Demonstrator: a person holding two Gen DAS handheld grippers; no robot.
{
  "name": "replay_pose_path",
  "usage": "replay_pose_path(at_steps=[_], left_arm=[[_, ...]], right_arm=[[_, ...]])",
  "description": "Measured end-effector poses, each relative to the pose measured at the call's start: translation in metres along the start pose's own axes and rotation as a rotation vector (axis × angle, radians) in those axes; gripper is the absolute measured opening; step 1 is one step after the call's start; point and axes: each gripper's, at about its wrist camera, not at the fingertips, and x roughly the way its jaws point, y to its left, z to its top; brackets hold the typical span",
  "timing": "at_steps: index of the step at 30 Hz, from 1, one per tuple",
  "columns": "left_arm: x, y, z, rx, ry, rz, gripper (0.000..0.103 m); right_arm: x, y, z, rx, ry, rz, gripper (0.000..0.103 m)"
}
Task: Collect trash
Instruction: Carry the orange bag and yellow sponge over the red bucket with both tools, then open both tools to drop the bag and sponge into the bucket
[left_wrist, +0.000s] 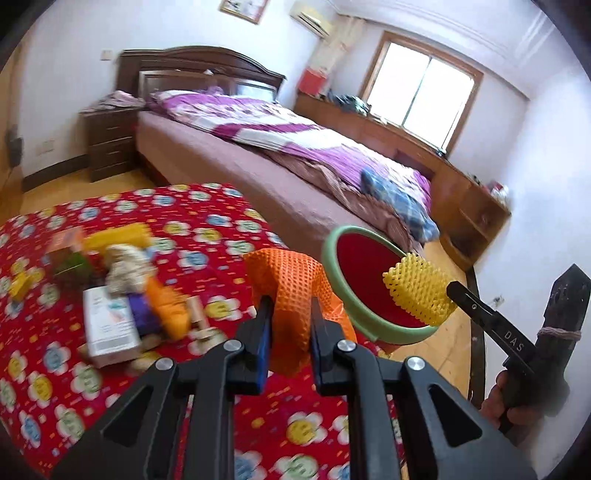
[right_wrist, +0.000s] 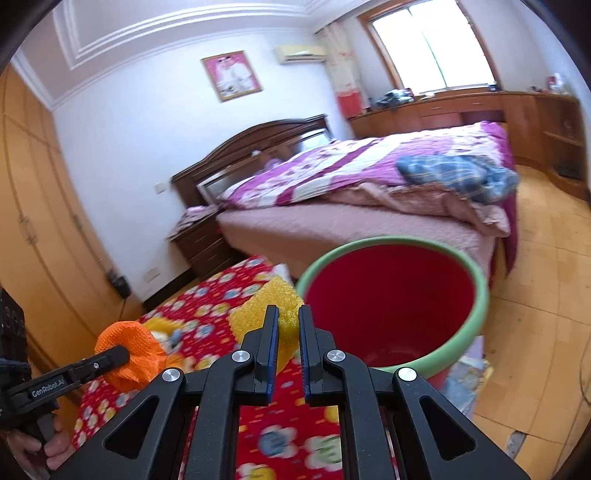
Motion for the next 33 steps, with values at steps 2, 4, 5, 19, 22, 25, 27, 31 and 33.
replay_pose_path(at_steps=[2, 4, 5, 19, 22, 25, 27, 31, 33], left_arm=[[0.018, -0.013, 0.005, 0.019, 0.016, -0.013, 0.017], [0.035, -0.025, 0.009, 0.036, 0.029, -0.03, 0.017], [0.041, -0.03, 0.011, 0.044, 0.034, -0.037, 0.017], [0.137, -0.09, 0.016, 0.137, 0.11, -0.084, 0.02], [0.145, -0.091, 0.012, 0.134, 0.13, -0.087, 0.035], [0.146, -0.091, 0.009, 0.128, 0.127, -0.086, 0.042], [0.145, -0.09, 0.009, 0.127, 0.119, -0.085, 0.042], [0.136, -0.087, 0.009, 0.121, 0.104, -0.074, 0.043], [0.129, -0.084, 0.008, 0.109, 0.098, -0.071, 0.044]], right_arm=[[0.002, -0.012, 0.001, 0.006, -0.005, -0.022, 0.01], [0.007, -0.025, 0.001, 0.019, -0.005, -0.043, 0.01], [0.008, -0.03, 0.001, 0.024, -0.003, -0.051, 0.01], [0.039, -0.09, -0.003, 0.085, 0.038, -0.125, 0.011], [0.043, -0.092, -0.005, 0.079, 0.043, -0.126, 0.013], [0.048, -0.093, -0.007, 0.076, 0.049, -0.12, 0.014], [0.05, -0.092, -0.008, 0.078, 0.054, -0.109, 0.015], [0.052, -0.091, -0.009, 0.087, 0.051, -0.09, 0.024], [0.051, -0.09, -0.01, 0.091, 0.049, -0.083, 0.028]])
